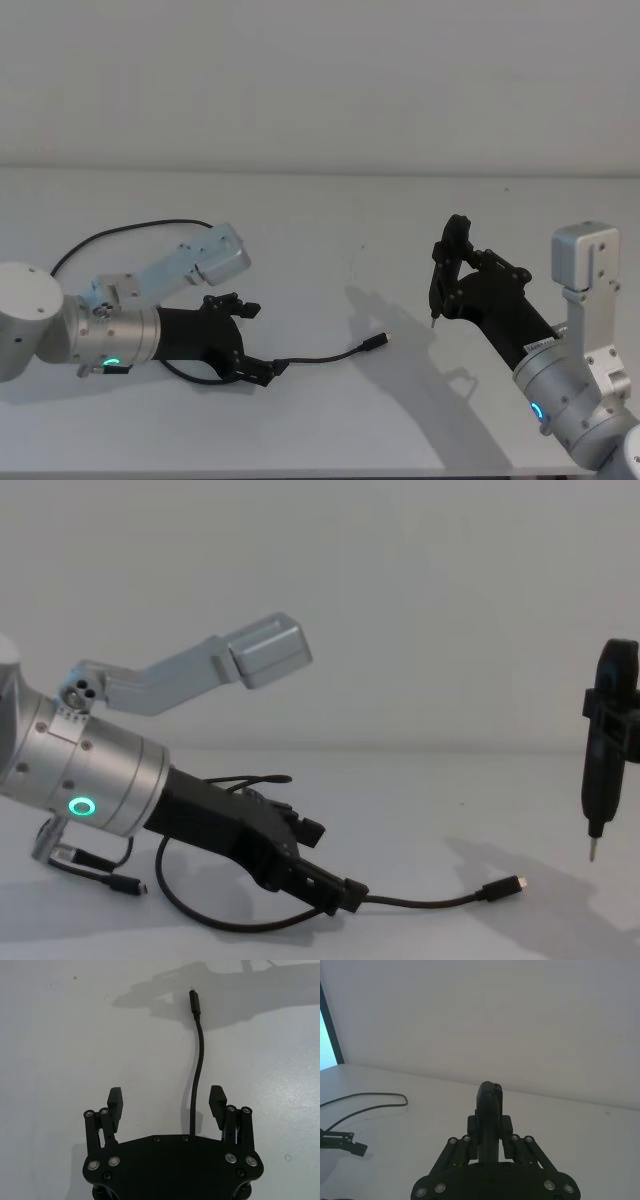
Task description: Pick up the data cable with the one hand.
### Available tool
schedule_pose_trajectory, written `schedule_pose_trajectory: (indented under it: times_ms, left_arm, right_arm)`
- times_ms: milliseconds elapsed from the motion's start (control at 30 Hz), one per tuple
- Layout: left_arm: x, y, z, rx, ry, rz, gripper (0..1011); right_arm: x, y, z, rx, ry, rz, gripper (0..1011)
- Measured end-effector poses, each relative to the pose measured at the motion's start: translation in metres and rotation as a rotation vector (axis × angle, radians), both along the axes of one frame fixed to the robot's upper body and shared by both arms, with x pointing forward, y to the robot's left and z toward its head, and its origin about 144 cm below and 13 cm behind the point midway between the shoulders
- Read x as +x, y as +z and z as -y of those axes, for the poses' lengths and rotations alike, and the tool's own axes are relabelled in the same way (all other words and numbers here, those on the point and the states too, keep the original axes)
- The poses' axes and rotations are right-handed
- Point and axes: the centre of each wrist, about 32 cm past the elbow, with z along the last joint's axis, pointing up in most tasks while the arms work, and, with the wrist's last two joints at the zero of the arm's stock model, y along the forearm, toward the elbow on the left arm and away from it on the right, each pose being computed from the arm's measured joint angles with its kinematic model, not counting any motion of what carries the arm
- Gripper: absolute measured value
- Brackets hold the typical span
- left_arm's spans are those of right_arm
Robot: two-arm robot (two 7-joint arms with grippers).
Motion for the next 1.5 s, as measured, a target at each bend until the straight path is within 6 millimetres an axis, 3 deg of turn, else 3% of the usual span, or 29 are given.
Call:
schedule_pose_trajectory:
  times_ms: [633,900,1033,1333,1500]
  left_arm:
    - [0.004,-0.008,0.012,0.032,0.004,-0.012,997]
    - [0.005,-0.01,0.014,0.038,0.004,-0.016,834]
    - [0.005,-0.01,0.015,0.039,0.004,-0.018,668]
    - [0.005,-0.01,0.015,0.042,0.005,-0.019,428]
    - [0.005,-0.01,0.016,0.043,0.005,-0.019,231]
  right_arm:
    - [0.0,0.0,0.0,0.0,0.0,0.0,274]
    - [0.0,0.0,0.0,0.0,0.0,0.0,275]
    - [0.0,0.0,0.0,0.0,0.0,0.0,275]
    - [0.0,0.0,0.0,0.0,0.0,0.0,275]
    - [0.0,0.0,0.0,0.0,0.0,0.0,274]
